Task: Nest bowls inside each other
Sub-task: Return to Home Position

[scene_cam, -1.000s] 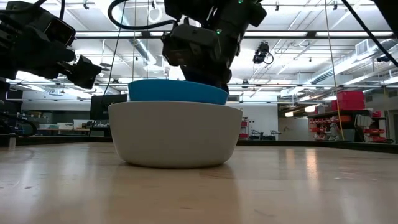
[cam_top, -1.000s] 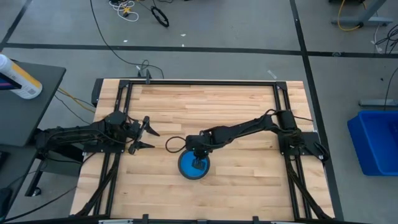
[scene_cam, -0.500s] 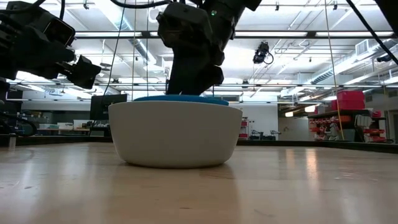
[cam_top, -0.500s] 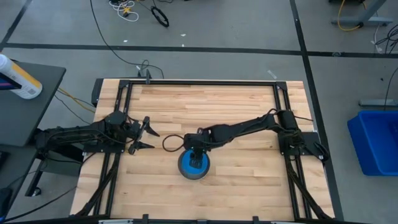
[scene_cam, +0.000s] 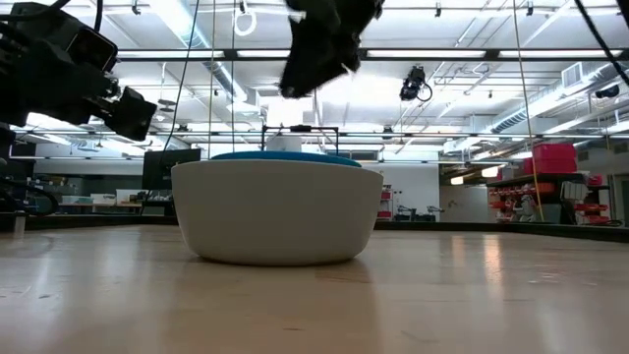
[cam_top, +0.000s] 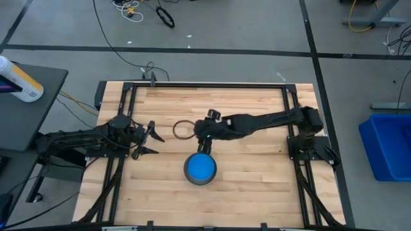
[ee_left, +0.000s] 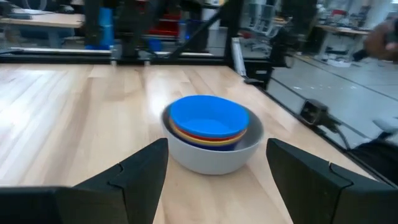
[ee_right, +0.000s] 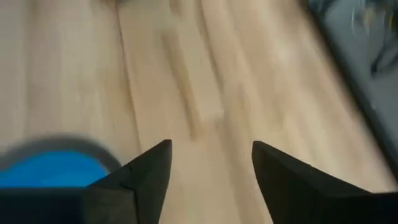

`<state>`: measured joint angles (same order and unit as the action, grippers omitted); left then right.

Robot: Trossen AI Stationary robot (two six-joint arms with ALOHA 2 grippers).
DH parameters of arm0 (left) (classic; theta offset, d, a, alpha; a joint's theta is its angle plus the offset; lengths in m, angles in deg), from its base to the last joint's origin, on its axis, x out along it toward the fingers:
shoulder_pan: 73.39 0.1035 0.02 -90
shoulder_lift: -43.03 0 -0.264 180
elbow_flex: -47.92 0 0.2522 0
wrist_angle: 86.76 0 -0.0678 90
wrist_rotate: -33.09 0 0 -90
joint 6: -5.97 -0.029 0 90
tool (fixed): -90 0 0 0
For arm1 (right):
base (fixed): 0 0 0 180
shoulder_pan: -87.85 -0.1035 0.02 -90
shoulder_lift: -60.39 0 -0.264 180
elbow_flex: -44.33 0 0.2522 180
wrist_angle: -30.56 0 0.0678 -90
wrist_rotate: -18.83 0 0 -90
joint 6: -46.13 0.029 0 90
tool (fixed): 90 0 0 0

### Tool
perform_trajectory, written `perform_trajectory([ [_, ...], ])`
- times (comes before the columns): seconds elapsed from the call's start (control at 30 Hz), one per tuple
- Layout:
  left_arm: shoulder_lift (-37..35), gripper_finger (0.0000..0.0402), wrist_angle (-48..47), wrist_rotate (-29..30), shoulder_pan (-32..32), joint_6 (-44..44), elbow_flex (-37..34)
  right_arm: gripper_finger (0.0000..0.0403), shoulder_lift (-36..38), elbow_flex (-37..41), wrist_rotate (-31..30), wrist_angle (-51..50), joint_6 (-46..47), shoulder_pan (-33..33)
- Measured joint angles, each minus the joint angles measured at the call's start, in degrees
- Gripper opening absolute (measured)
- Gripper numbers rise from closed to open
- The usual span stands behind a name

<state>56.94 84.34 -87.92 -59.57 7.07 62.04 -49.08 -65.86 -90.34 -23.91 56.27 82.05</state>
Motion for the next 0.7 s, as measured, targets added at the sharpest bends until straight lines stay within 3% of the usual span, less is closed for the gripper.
perform_trajectory([
  [0.13, 0.3, 0.0277, -0.1, -6.9, 0.0, -1.9, 0.0, 0.0216, 6.7, 8.3, 0.9, 13.5, -5.3, 0.2],
  [0.3, 0.3, 0.0277, -0.2, -11.4, 0.0, -4.2, 0.0, 0.0189, 19.7, 29.1, 5.3, 36.5, -7.6, 0.3],
  [0.47, 0.3, 0.0277, -0.2, -7.9, 0.0, -5.0, 0.0, 0.0166, 31.7, 50.6, 0.8, 59.3, -3.1, 0.0],
  [0.57, 0.3, 0.0277, -0.2, -4.9, 0.0, -5.0, 0.0, 0.0158, 37.7, 59.8, -0.3, 63.6, -3.4, -0.1],
  [0.67, 0.3, 0.0277, -0.2, 1.3, 0.0, -3.7, 0.0, 0.0154, 41.9, 68.4, 0.7, 65.9, 8.3, -0.8],
  [0.7, 0.3, 0.0277, -0.2, 4.7, 0.0, -1.9, 0.0, 0.0153, 42.7, 71.1, 1.1, 69.8, 8.4, -1.3],
])
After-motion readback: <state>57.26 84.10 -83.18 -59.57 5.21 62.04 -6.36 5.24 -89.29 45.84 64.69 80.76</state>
